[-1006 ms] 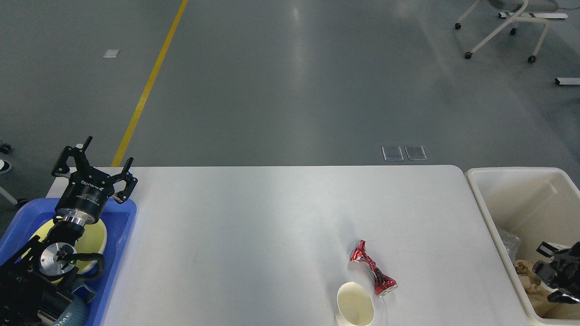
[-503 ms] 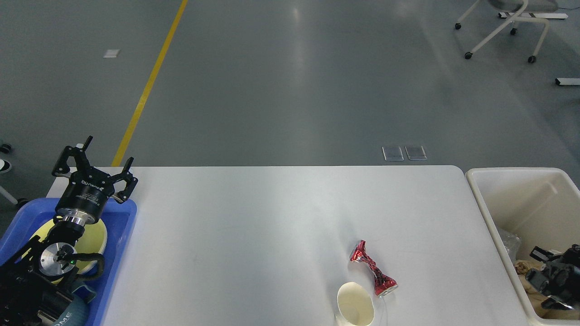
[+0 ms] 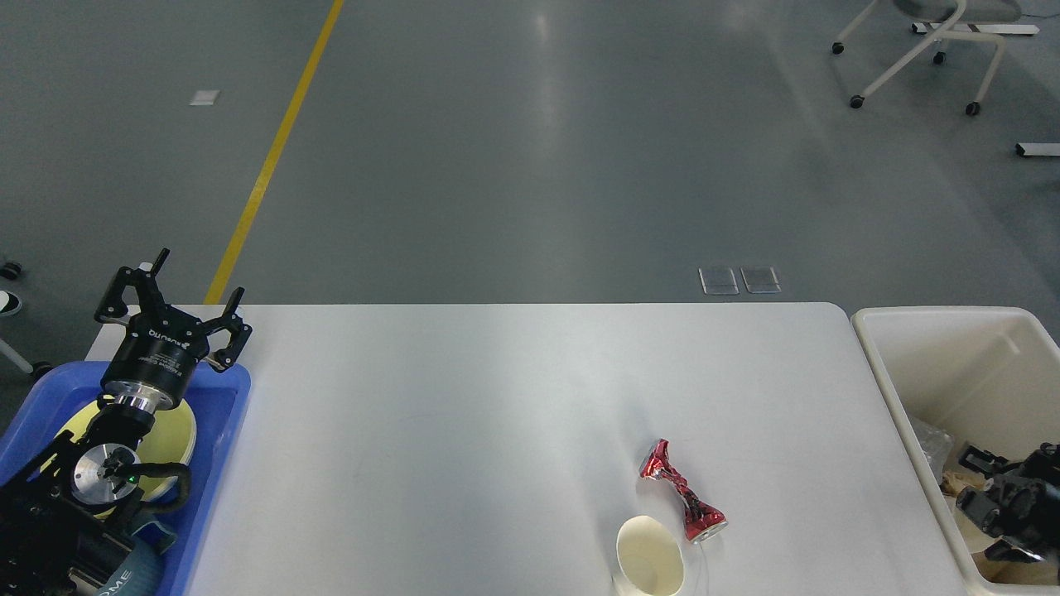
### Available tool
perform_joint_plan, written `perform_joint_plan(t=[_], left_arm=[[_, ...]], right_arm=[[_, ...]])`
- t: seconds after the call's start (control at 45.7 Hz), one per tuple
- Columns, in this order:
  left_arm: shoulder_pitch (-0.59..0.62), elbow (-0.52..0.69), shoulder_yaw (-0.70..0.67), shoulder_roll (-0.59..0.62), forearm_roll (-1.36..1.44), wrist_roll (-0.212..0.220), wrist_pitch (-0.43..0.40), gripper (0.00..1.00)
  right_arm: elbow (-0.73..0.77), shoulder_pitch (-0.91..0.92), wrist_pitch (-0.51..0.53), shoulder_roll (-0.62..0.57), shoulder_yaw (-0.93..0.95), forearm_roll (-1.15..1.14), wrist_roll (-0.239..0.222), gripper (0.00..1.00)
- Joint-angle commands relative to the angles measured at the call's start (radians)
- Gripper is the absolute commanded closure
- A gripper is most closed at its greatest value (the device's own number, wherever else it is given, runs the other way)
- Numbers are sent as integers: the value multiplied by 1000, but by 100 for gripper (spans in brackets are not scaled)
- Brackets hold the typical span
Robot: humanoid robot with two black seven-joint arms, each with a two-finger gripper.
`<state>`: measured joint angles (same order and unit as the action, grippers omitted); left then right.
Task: Tidy desktop
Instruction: 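Release the cup and raise the right gripper out of the bin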
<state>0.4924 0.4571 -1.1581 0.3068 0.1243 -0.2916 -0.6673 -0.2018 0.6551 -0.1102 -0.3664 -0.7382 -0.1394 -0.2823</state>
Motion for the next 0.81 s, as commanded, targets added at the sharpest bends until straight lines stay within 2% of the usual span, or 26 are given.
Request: perform_joint_plan(t=[0.0,0.131,0.219,0.416,0.481,0.634,0.787], left_arm=[[0,0,0,0,0,0,0,4],[0,0,0,0,0,0,0,4],[0,0,0,0,0,0,0,4],[0,0,0,0,0,0,0,4],[0,0,0,0,0,0,0,4],[0,0,0,0,0,0,0,4],[0,0,0,0,0,0,0,4]], right_arm=[[-4,9,7,-5,2,-5,0,0],[-54,58,17,-14,-12,-12,3,0],[-139,138,36,-60,-13,-45,3,0],[-359,354,202,-181,-16,-177,3,0],[-407,434,282,-210,-23,-197,0,0],[-504,688,559,-206,-179,-189,-5,0],[-680,944,731,-184,-292,-181,-11,0]])
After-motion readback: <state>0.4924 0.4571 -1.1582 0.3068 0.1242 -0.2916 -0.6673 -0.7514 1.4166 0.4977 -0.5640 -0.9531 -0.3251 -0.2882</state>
